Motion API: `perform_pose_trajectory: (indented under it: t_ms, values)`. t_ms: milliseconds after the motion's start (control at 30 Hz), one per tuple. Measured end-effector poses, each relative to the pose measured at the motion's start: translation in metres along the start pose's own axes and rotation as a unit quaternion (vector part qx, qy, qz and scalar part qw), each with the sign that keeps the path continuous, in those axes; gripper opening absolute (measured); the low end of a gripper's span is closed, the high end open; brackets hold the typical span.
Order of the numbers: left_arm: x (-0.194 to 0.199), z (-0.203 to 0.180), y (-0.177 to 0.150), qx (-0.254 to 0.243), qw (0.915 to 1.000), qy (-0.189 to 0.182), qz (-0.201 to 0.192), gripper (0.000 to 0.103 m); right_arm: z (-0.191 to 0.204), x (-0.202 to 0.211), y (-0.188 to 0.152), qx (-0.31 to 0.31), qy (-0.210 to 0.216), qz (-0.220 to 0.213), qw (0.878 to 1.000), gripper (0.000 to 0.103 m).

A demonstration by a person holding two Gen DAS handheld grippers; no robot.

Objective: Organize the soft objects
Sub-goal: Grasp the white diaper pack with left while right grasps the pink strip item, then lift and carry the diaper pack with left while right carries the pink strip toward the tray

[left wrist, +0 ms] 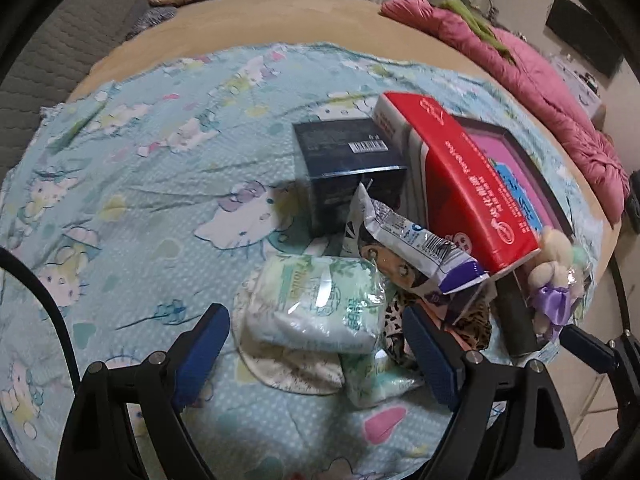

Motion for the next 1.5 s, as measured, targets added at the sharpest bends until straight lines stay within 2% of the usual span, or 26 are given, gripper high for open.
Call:
perform_pose_trajectory:
  t_ms: [233, 400, 500, 567, 667, 767, 967, 1100, 1333, 1500]
  values:
    - [-0.024, 0.003, 0.001, -0.003, 0.9997, 0.003, 0.026, 0.088, 0.013, -0.033, -0.007, 0.018, 0.001, 0.037, 0.999, 0.079]
    - [-0.033, 0.006, 0.001, -0.002, 0.9994, -0.006, 0.035, 0.088, 0.023, -0.048, -0.003, 0.049, -0.026, 0.030, 0.998, 0.079]
    - [-0.035, 0.006, 0.000, 0.000, 0.9993, -0.012, 0.037, 0.088, 0.027, -0.056, -0.003, 0.066, -0.029, 0.033, 0.997, 0.068]
    - [-0.037, 0.007, 0.000, 0.001, 0.9991, -0.016, 0.038, 0.088, 0.029, -0.062, -0.005, 0.077, -0.035, 0.039, 0.996, 0.053]
    - [-0.038, 0.007, 0.000, 0.003, 0.9990, -0.021, 0.040, 0.087, 0.029, -0.069, -0.005, 0.079, -0.037, 0.044, 0.995, 0.043]
    - [-0.038, 0.007, 0.000, 0.005, 0.9987, -0.032, 0.040, 0.082, 0.026, -0.068, -0.004, 0.065, -0.021, 0.043, 0.997, 0.033]
    - [-0.037, 0.011, 0.000, 0.021, 0.9978, -0.051, 0.038, 0.073, 0.015, -0.053, -0.002, 0.013, 0.034, 0.031, 0.999, 0.025]
    - [-0.030, 0.014, 0.001, 0.032, 0.9968, -0.065, 0.033, 0.069, 0.008, -0.040, 0.002, -0.021, 0.068, 0.017, 0.997, 0.023]
    - [-0.002, 0.032, 0.001, 0.075, 0.9930, -0.091, 0.004, 0.068, 0.004, -0.028, 0.001, -0.048, 0.111, 0.002, 0.993, 0.023]
    - [0.022, 0.035, -0.001, 0.074, 0.9943, -0.074, -0.015, 0.068, 0.005, -0.022, 0.003, -0.058, 0.125, -0.007, 0.990, 0.023]
Point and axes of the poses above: each gripper's, at about its wrist camera, not at the fingertips, and x roughly against the way its jaws point, z to its left, y to its top, the point moved 6 cm from there along -x, roughly the way its jaws point, and after that the axes turned 1 degree about -y, right-handed, at the moved point
